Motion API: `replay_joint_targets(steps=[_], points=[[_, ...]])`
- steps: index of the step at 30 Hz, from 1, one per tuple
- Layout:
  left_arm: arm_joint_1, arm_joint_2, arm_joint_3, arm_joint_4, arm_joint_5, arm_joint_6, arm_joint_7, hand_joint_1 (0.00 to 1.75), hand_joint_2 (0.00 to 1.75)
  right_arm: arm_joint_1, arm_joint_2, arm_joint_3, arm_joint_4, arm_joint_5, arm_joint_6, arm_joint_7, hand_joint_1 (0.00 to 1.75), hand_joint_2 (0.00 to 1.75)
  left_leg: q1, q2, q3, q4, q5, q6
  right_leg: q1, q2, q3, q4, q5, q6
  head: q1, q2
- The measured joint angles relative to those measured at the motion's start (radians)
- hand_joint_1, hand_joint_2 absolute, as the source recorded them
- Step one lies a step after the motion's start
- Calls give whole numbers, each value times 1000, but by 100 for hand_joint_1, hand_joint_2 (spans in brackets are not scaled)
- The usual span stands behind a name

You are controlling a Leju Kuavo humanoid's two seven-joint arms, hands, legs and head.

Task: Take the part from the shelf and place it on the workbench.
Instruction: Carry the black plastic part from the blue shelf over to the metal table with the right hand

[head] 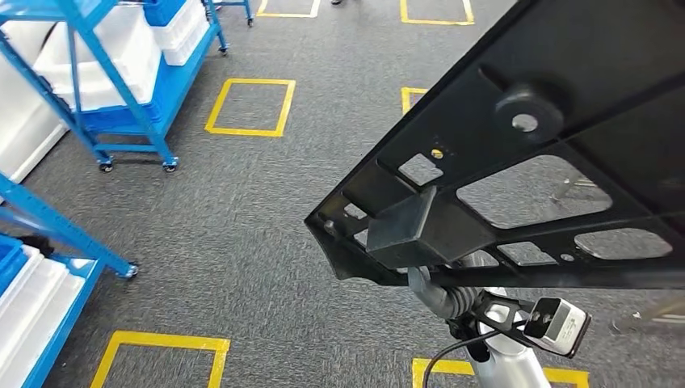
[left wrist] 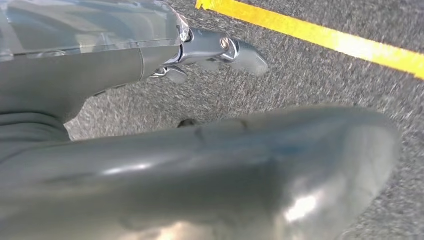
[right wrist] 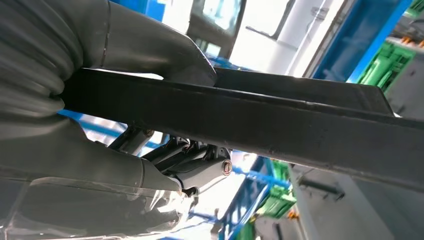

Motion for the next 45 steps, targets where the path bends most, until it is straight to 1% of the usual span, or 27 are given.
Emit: replay_joint_targets(steps=[1, 2, 3, 5, 7, 9, 10, 12, 14, 16, 17, 18, 20, 22, 24, 26, 28, 30, 31, 32, 34, 36, 38, 40, 42, 44, 45], points=[[2, 0, -1, 0, -2, 0, 1, 0, 0, 7, 0, -2, -1, -1, 4, 0, 175, 175, 0, -3, -18, 34, -2, 1, 2, 14, 0, 1, 0, 0, 0, 0], [2, 0, -1, 0, -4, 0, 1, 0, 0, 12, 0, -4, -2, -2, 8, 0, 175, 175, 0, -5, -19, 28, 16, 3, 3, 28, 0, 3, 0, 0, 0, 0], [2, -1, -2, 0, -6, -1, 1, 0, 0, 15, 0, -5, -4, -2, 10, 1, 175, 175, 0, -10, 0, -19, 51, 7, 3, 42, 0, 5, 0, 0, 0, 0], [1, -1, -3, 0, -7, -1, 2, 0, 0, 19, 0, -6, -8, -3, 11, 1, 175, 175, 0, -50, 61, -163, 120, 15, 3, 67, -1, 9, -1, 4, 0, 0], [0, -2, -3, 0, -5, 3, 6, 0, 0, 24, 0, -6, -10, -3, 11, 1, 175, 175, -2, -85, 95, -245, 142, 22, -1, 89, -7, 10, 1, 14, 0, 0], [-1, -3, -3, 0, -4, 9, 12, 0, 0, 30, 0, -6, -9, -2, 9, 1, 175, 175, -4, -76, 101, -256, 143, 30, -5, 111, -13, 7, 7, 29, 0, 0], [-2, -4, -3, 0, -5, 11, 14, 0, 0, 33, 0, -6, -9, -2, 8, 1, 175, 175, -3, -65, 103, -262, 147, 37, -6, 107, -15, 8, 7, 35, 0, 0], [-3, -7, -5, 0, -11, 15, 20, 0, 0, 37, 0, -6, -9, -2, 3, 1, 175, 175, -1, -41, 107, -276, 156, 50, -2, 59, -37, 52, -25, 43, 0, 0], [2, -9, -8, 0, -19, 20, 29, 0, 0, 44, 0, -4, -9, -3, -4, 1, 175, 175, -5, -16, 107, -280, 158, 56, -2, 0, -94, 172, -91, 49, 0, 0], [6, -9, -12, 0, -26, 28, 37, 0, 0, 57, 0, -1, -9, -6, -10, 1, 175, 175, -8, 11, 106, -279, 156, 57, -7, -15, -141, 271, -125, 54, 0, 0], [7, -9, -14, 0, -28, 30, 39, 0, 0, 63, 0, 2, -9, -7, -11, 1, 175, 175, -8, 24, 106, -278, 155, 56, -9, -19, -140, 272, -116, 56, 0, 0], [7, -10, -16, 0, -29, 32, 40, 0, 0, 68, 0, 4, -9, -10, -12, 1, 175, 175, -8, 36, 107, -277, 153, 54, -10, -25, -117, 231, -91, 57, 0, 0], [6, -13, -19, 0, -30, 31, 39, 0, 0, 71, 0, 6, -10, -20, -15, 1, 175, 175, -10, 57, 110, -274, 148, 48, -8, -59, -39, 92, -34, 53, 0, 0], [6, -16, -23, 0, -34, 27, 37, 0, 0, 71, 0, 7, -12, -32, -22, 1, 175, 175, -14, 74, 113, -271, 143, 38, -1, -82, 5, 8, -12, 41, 0, 0], [4, -18, -26, 0, -37, 22, 34, 0, 0, 72, 0, 8, -14, -38, -27, 1, 175, 175, -15, 92, 117, -271, 139, 27, 3, -67, 3, 0, -11, 29, 0, 0], [0, -21, -27, 0, -37, 18, 31, 0, 0, 73, 0, 11, -17, -43, -28, 1, 175, 175, -11, 79, 116, -256, 125, 16, -1, -47, 5, -6, -6, 17, 0, 0], [-1, -25, -27, 0, -32, 17, 28, 0, 0, 69, 0, 18, -19, -50, -27, 1, 175, 175, -4, 31, 79, -170, 72, 8, -5, -27, 8, -11, -1, 7, 0, 0], [3, -28, -26, 0, -24, 19, 28, 0, 0, 64, 0, 27, -18, -56, -26, 1, 175, 175, -2, 0, 14, -32, 9, 3, -3, -4, 6, -11, 1, 2, 0, 0], [5, -29, -25, 0, -21, 20, 28, 0, 0, 62, 0, 31, -16, -59, -26, 1, 175, 175, -2, -4, -11, 15, -2, 2, -2, 9, 6, -10, 1, 1, 0, 0], [6, -31, -25, 0, -17, 20, 28, 0, 0, 59, 0, 36, -14, -60, -27, 2, 175, 175, -2, -5, -19, 27, 6, 2, -1, 22, 6, -9, 1, 1, 0, 0], [6, -33, -23, 0, -11, 21, 26, 0, 0, 44, 0, 48, -10, -66, -32, 5, 175, 175, -1, -18, 19, -68, 75, 7, -1, 49, 7, -5, 0, 3, 0, 0], [5, -35, -22, 0, -6, 21, 22, 0, 0, 25, 0, 59, -8, -74, -40, 14, 175, 175, 0, -61, 78, -202, 132, 14, -1, 74, 4, 1, -1, 9, 0, 0], [4, -36, -20, 0, -3, 20, 18, 0, 0, 14, 0, 69, -6, -77, -48, 22, 175, 175, -1, -85, 100, -252, 139, 22, -4, 94, -3, 4, 1, 21, 0, 0], [1, -39, -19, 0, -2, 19, 17, 0, 0, 10, 0, 76, -4, -78, -52, 25, 175, 175, -1, -67, 102, -260, 144, 32, -7, 110, -9, 2, 4, 34, 0, 0], [-1, -43, -18, 0, 1, 20, 17, 0, 0, 8, 0, 81, -3, -79, -54, 25, 175, 175, 2, -43, 105, -272, 152, 47, -3, 75, -25, 31, -17, 43, 0, 0], [0, -46, -15, 0, 4, 21, 16, 0, 0, 4, 0, 86, 0, -79, -55, 24, 175, 175, 0, -17, 107, -278, 155, 56, -2, 13, -75, 132, -74, 48, 0, 0], [2, -46, -13, 0, 6, 21, 16, 0, 0, 3, 0, 88, 3, -79, -55, 24, 175, 175, -2, -3, 106, -278, 154, 58, -4, -4, -107, 198, -103, 51, 0, 0]])
